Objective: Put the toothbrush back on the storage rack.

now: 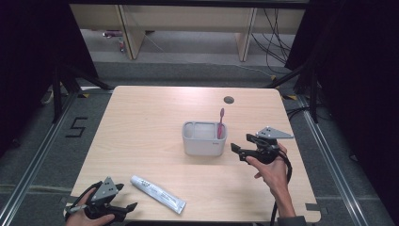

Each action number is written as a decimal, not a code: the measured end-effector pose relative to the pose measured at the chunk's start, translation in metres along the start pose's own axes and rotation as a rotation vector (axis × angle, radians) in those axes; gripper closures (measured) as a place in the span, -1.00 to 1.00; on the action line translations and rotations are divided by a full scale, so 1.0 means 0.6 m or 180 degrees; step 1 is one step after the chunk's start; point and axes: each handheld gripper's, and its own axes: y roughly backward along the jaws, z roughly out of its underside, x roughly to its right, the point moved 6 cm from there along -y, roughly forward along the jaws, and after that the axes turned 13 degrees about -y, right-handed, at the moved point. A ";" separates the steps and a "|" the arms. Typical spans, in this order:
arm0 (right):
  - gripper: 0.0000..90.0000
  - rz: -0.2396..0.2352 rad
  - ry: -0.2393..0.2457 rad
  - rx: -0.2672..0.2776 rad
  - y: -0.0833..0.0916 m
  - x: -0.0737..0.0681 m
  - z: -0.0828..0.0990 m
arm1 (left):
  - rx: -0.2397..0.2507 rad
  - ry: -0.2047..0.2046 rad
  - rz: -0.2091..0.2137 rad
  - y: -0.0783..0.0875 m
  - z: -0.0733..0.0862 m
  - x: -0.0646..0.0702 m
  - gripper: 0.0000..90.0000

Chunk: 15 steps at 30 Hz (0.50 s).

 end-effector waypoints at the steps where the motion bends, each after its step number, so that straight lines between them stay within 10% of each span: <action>1: -0.46 0.0001 -0.0031 -0.0011 0.003 0.002 0.003 | -0.0021 -0.0039 0.0009 0.001 0.000 -0.001 -0.64; 3: -0.46 0.0004 -0.0208 -0.0082 0.010 -0.001 0.012 | -0.0011 -0.0038 -0.0015 0.001 0.000 -0.002 -0.64; 15: -0.45 0.0006 -0.0156 -0.0049 0.041 0.009 0.042 | 0.0026 0.0009 -0.0004 0.003 -0.002 0.000 -0.64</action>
